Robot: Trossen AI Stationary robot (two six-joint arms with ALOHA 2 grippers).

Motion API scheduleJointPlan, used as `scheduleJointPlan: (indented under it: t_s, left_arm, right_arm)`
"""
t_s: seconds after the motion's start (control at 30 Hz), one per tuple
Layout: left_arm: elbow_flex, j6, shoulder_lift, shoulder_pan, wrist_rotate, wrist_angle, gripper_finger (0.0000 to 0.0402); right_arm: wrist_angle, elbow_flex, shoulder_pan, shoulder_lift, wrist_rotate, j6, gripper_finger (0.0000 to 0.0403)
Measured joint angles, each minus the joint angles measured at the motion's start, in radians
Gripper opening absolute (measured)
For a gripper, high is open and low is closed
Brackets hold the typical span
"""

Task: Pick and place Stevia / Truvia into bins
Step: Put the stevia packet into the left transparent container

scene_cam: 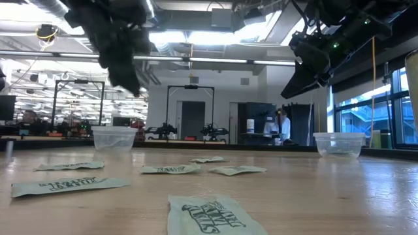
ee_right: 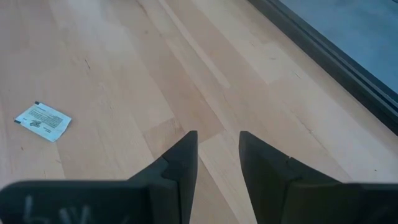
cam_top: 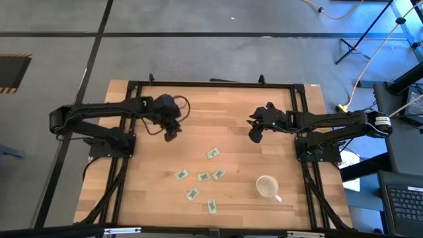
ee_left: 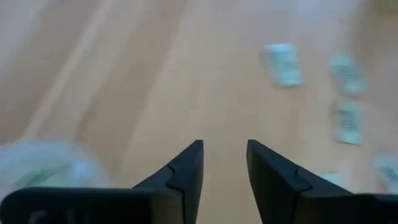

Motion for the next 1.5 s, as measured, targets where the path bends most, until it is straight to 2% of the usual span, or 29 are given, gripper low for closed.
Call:
scheduleJointPlan:
  t_s: [0.3,0.57,1.1,1.5]
  left_arm:
    - [0.000,0.213,0.015,-0.297,-0.001,0.097,0.0103]
    - [0.000,0.204,0.090,-0.459,-0.104,0.156,0.0113]
    - [0.000,0.183,0.365,-0.550,-0.071,0.221,0.0102]
    - [0.000,0.194,0.444,-0.569,-0.099,0.276,0.0093]
  right_arm:
    - [-0.001,0.000,0.000,0.000,0.000,0.005,0.0121]
    - [0.001,0.000,0.000,0.000,0.000,0.007,0.0121]
    - [0.000,0.000,0.000,0.000,0.000,0.030,0.0121]
    - [-0.001,0.000,0.000,0.000,0.000,0.030,0.0121]
